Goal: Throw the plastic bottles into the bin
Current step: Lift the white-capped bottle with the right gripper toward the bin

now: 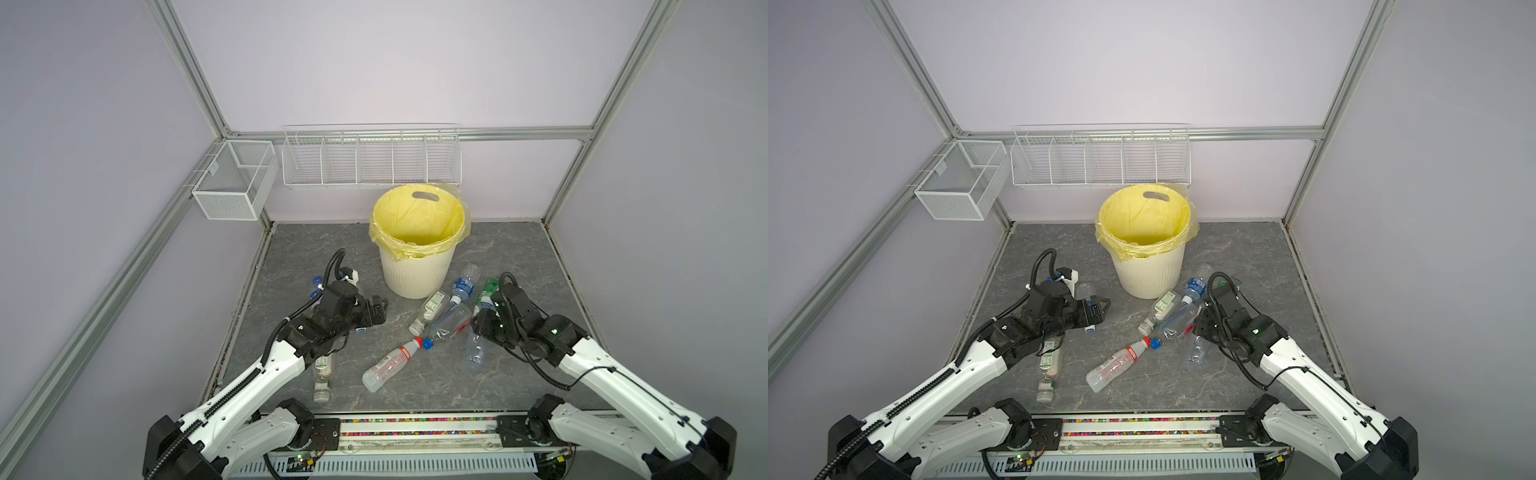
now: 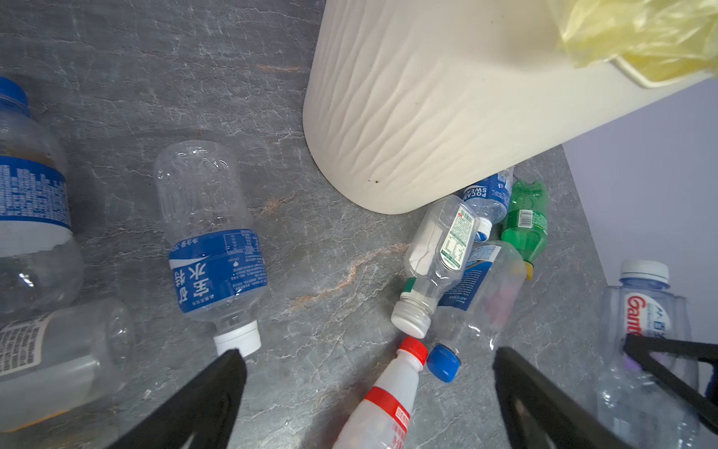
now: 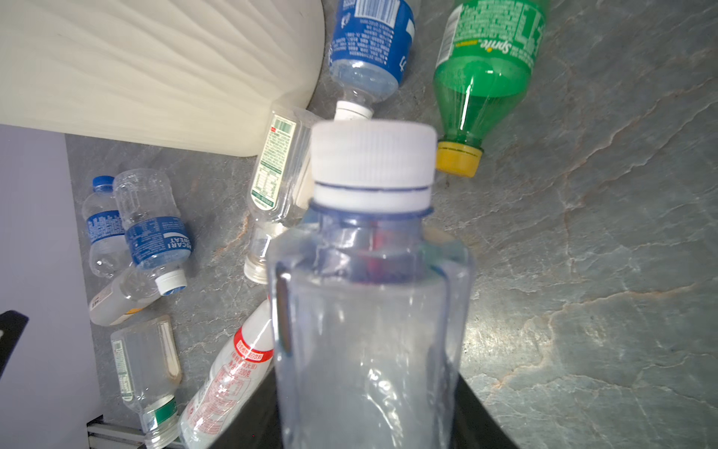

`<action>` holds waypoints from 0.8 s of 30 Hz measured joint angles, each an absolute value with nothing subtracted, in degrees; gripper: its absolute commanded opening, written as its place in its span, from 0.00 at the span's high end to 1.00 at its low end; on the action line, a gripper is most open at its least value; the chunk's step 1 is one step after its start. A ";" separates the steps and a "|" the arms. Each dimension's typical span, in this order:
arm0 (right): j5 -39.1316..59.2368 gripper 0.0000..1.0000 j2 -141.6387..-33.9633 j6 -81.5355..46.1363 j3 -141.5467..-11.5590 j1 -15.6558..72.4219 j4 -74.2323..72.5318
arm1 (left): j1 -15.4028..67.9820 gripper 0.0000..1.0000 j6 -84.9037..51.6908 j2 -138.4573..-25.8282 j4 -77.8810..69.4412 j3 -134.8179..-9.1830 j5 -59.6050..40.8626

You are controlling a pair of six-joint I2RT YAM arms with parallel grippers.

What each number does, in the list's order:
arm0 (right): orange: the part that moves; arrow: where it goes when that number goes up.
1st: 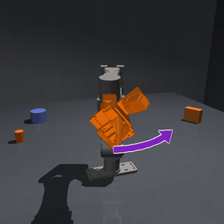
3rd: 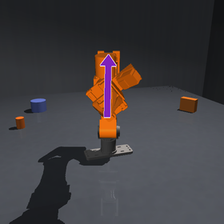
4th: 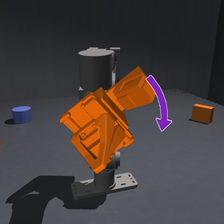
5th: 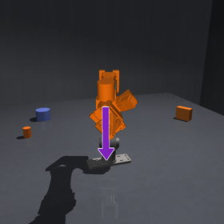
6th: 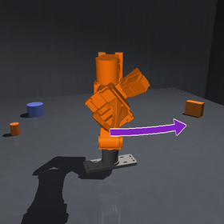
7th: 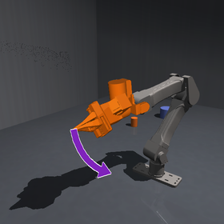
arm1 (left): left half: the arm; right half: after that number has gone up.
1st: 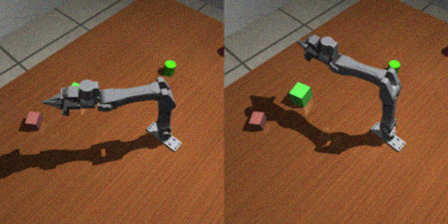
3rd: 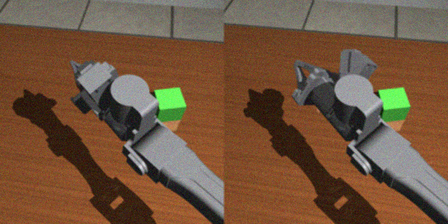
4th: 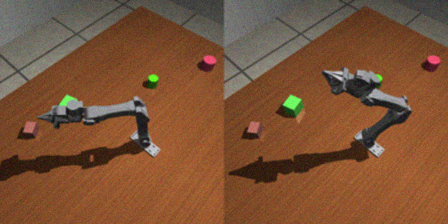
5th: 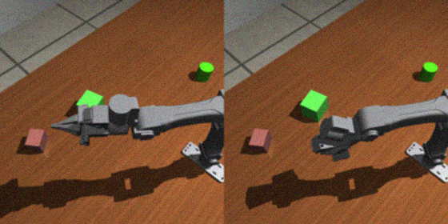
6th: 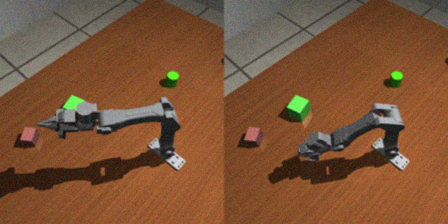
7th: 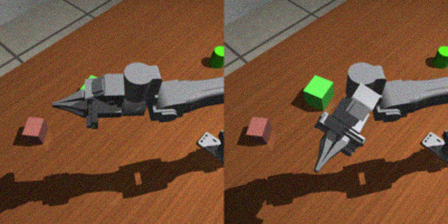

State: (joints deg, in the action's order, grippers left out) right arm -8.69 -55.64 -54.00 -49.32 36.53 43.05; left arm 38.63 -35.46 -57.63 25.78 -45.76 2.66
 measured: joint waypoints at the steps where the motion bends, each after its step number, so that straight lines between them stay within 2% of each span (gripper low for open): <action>1: -8.91 0.49 -55.64 -53.71 -50.26 36.53 43.53 | 38.63 0.01 -35.51 -57.63 25.78 -45.76 2.79; 24: -14.81 0.49 -61.73 -44.69 -73.47 36.58 46.65 | 38.63 0.01 -35.55 -57.08 25.96 -44.66 3.16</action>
State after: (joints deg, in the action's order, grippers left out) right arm -14.81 -61.73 -44.69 -73.47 36.58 46.65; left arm 38.63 -35.55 -57.08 25.96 -44.66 3.16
